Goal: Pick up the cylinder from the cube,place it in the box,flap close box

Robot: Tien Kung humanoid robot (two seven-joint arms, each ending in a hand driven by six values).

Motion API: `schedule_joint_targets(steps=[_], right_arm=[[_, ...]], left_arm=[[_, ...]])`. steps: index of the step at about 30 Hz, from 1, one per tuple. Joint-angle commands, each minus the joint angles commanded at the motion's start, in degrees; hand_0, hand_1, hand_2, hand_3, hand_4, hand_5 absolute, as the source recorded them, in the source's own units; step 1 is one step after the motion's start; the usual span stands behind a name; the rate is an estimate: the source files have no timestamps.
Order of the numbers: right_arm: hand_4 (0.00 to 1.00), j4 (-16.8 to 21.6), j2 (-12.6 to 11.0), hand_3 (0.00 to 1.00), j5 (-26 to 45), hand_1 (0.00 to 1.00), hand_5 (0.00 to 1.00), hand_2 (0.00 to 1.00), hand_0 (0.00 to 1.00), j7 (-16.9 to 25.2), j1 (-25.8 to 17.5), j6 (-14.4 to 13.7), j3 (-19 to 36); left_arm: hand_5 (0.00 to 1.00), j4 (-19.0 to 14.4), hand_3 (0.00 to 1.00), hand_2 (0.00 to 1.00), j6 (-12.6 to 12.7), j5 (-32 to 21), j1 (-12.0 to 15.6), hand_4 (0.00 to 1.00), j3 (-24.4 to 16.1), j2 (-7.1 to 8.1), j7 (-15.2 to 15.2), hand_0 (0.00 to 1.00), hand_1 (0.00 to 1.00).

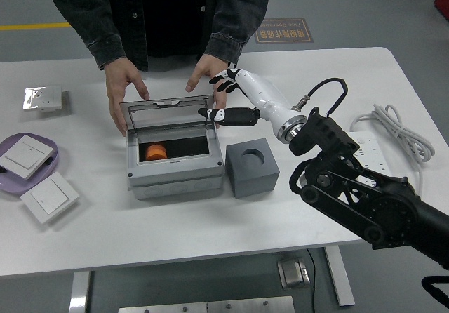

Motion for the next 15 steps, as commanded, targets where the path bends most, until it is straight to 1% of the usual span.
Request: schedule_joint_targets(steps=[10,15], right_arm=[[0.884,2.33,-2.39,0.716,1.16,0.646,0.477,0.656,0.732,0.85,-2.67,0.60,4.43],[0.887,1.93,-4.15,0.713,4.99,0.643,0.487,0.654,0.728,3.97,-5.15,-0.67,7.86]], left_arm=[[0.228,0.06,0.613,0.532,0.10,-0.21,-0.26,0.685,0.06,-0.16,-0.04,0.614,0.545],[0.226,0.05,0.612,0.532,0.15,-0.42,-0.69,0.684,0.43,-0.12,-0.30,0.614,0.546]])
